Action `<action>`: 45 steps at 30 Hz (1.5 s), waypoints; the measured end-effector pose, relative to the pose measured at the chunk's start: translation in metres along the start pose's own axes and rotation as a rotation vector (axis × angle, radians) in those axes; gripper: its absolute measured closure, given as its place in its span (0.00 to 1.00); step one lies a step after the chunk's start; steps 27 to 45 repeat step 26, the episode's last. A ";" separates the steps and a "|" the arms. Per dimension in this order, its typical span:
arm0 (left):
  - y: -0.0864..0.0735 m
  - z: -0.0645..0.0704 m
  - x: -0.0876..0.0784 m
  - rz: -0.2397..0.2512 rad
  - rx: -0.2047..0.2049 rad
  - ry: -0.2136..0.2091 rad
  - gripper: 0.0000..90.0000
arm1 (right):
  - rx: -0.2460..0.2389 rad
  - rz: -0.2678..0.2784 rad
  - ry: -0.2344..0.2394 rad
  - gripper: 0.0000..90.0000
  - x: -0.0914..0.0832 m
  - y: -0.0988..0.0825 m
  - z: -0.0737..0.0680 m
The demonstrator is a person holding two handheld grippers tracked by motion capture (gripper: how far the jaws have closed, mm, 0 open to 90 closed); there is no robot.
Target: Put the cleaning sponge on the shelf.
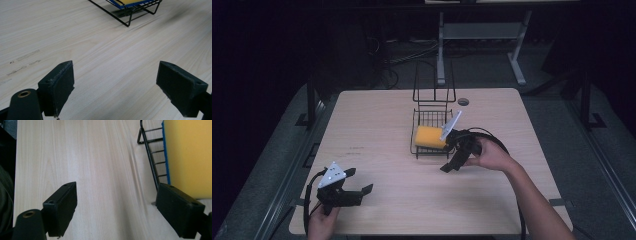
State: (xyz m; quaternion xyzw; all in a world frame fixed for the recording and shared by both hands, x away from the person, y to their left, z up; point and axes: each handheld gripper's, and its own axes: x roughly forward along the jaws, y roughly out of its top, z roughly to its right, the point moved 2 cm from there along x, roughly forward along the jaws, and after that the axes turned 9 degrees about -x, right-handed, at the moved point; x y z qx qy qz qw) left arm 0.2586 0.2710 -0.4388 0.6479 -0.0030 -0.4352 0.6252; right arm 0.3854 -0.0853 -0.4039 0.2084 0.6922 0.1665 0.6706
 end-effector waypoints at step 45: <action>-0.001 0.002 0.002 -0.008 0.009 0.000 0.16 | 0.059 -0.002 -0.030 0.19 -0.006 -0.049 -0.023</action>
